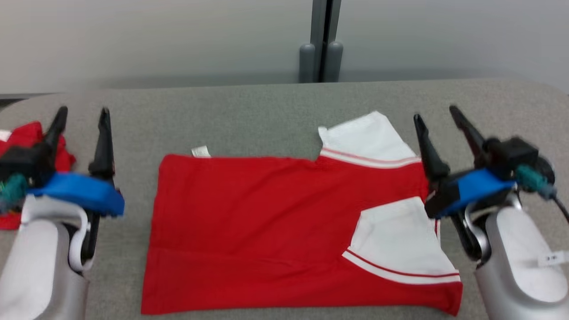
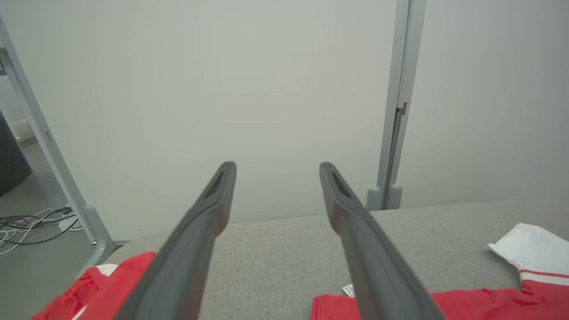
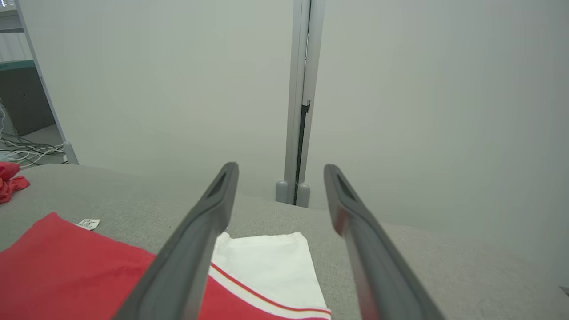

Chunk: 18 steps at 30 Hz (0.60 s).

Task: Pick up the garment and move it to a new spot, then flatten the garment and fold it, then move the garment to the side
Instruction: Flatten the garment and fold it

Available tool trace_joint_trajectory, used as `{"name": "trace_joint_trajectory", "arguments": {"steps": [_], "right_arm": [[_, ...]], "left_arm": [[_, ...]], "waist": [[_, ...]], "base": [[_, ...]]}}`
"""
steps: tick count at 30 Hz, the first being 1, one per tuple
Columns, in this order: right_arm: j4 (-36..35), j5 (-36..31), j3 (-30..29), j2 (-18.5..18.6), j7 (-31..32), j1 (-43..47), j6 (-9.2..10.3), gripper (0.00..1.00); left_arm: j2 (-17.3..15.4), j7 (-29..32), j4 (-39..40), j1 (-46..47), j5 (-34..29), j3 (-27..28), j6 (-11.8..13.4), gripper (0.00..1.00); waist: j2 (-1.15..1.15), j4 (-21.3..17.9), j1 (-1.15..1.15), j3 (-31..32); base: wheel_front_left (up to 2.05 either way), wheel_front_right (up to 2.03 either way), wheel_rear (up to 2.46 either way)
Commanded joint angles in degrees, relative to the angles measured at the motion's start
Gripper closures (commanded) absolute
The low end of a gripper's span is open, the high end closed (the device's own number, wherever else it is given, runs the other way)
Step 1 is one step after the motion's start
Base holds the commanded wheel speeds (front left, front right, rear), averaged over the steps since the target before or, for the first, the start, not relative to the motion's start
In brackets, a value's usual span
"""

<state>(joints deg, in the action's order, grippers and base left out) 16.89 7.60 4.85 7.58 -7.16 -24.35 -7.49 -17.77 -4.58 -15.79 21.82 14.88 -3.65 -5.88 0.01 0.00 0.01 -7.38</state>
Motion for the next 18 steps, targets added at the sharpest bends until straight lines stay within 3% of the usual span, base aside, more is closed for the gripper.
{"name": "trace_joint_trajectory", "arguments": {"steps": [1, 9, 18], "right_arm": [[1.45, -0.14, 0.66, 0.69, 0.41, -3.16, -0.01, 0.0], [14.58, 0.81, 6.92, 3.56, 3.66, -20.34, -0.01, 0.0], [27.57, 2.91, 11.8, 4.68, 1.91, -30.82, -0.01, 0.0]], "left_arm": [[-0.21, 1.18, -1.08, 2.92, 0.68, -0.58, -0.38, 0.0], [-1.38, 8.69, -10.7, 17.99, 5.5, -6.51, -1.68, 0.0], [-4.39, 15.18, -16.78, 23.85, 13.98, -18.7, -1.59, 0.0]], "waist": [[-0.01, 0.75, -0.01, -2.46], [-0.01, -0.11, -0.01, -10.82], [-0.01, -0.86, -0.01, -15.76]], "base": [[0.0, 0.0, 0.0], [0.0, 0.0, 0.0], [0.0, 0.0, 0.0]]}}
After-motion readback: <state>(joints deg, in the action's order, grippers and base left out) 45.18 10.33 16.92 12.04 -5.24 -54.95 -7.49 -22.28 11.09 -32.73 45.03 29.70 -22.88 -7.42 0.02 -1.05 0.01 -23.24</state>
